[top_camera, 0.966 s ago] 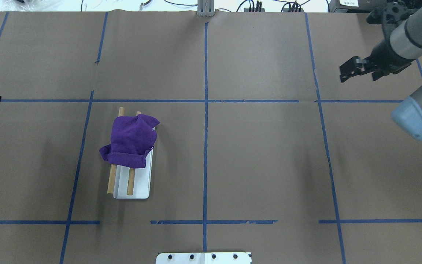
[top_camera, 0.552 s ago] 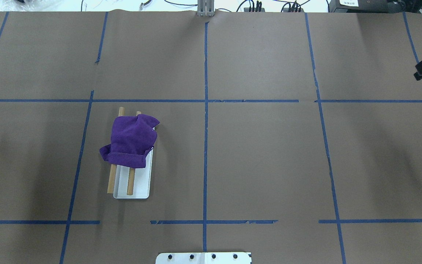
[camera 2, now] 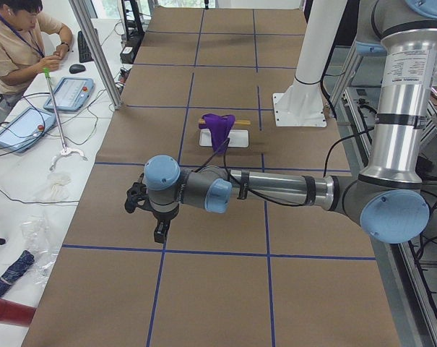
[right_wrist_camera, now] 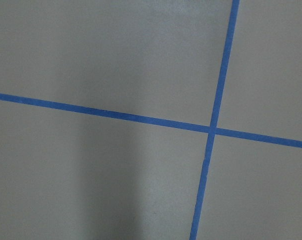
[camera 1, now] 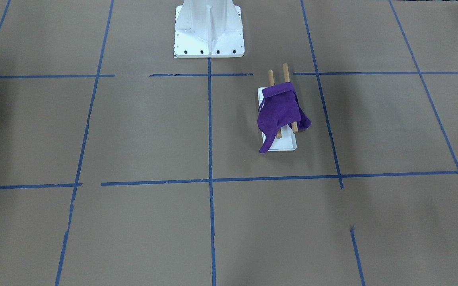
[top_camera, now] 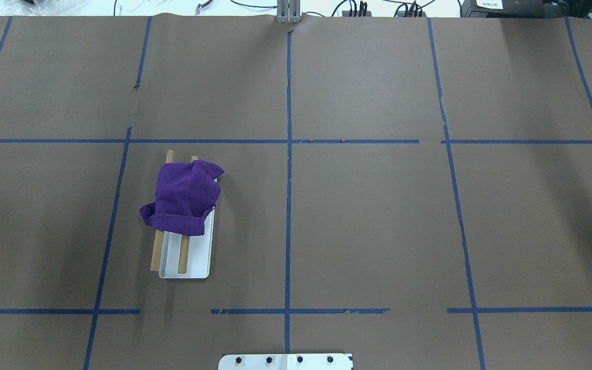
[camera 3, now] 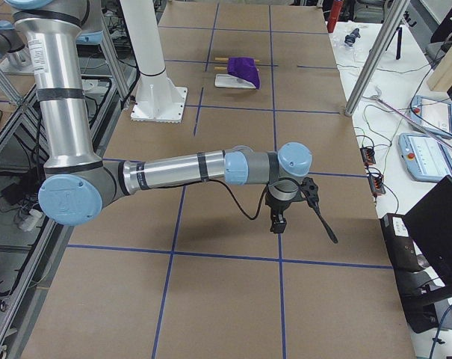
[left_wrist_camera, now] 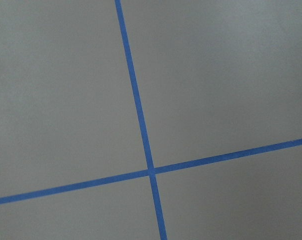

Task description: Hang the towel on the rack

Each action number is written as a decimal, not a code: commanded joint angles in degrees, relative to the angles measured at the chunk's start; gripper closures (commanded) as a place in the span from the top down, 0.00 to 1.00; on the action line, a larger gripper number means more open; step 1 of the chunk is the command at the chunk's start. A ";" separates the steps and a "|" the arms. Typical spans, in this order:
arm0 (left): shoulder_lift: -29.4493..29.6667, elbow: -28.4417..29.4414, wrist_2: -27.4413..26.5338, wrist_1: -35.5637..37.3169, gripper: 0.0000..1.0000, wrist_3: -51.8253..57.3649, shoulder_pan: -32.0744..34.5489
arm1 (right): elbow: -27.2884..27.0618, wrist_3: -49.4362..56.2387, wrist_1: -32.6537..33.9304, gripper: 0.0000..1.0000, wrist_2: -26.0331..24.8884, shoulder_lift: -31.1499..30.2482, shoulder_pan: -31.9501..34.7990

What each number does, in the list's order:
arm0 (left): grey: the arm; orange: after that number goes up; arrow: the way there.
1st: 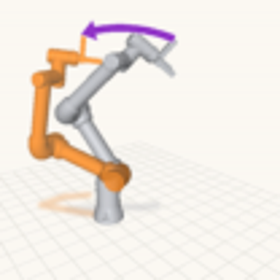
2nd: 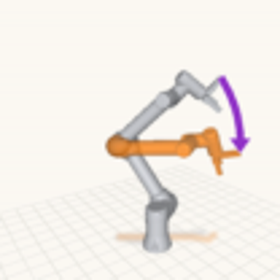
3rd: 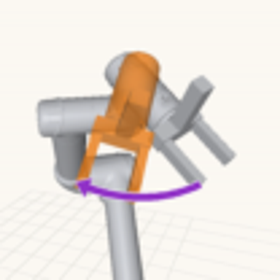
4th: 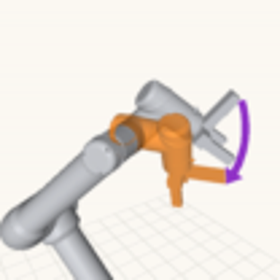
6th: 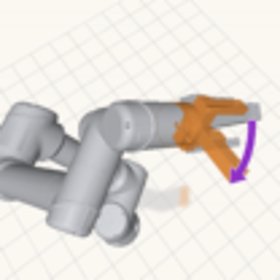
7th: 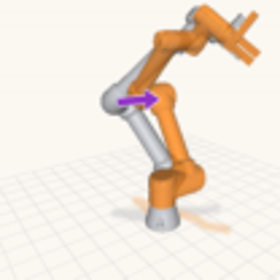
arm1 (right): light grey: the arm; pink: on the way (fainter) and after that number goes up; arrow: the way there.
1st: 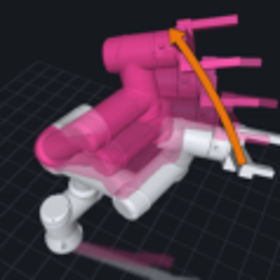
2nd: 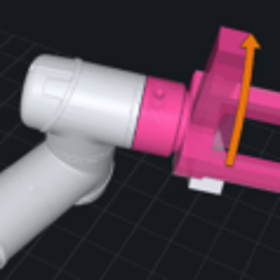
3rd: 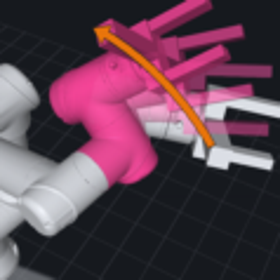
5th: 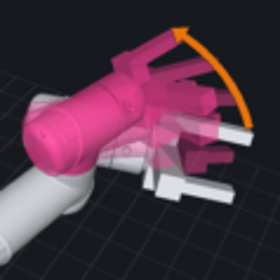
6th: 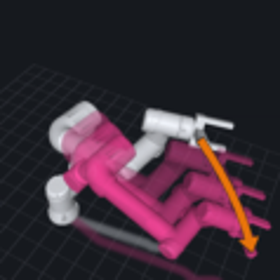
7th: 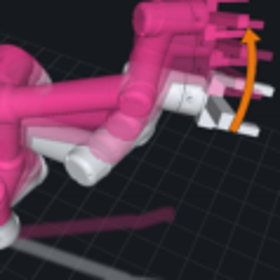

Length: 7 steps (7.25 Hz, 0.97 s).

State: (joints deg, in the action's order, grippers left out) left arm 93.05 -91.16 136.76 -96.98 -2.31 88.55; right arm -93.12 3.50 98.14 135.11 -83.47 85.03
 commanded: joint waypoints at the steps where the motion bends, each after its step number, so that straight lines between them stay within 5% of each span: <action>1: -1.90 -0.51 -0.09 0.31 1.00 0.38 -0.48 | 0.74 -0.15 -1.97 1.00 0.07 0.06 0.04; 7: -1.21 -1.57 -0.43 -3.80 1.00 0.46 -3.47 | 0.39 -0.16 -4.01 1.00 -2.66 -0.90 -0.92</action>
State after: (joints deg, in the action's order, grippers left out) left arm 91.49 -92.56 136.74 -98.60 -1.89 85.14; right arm -92.47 3.27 94.23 132.38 -83.58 84.08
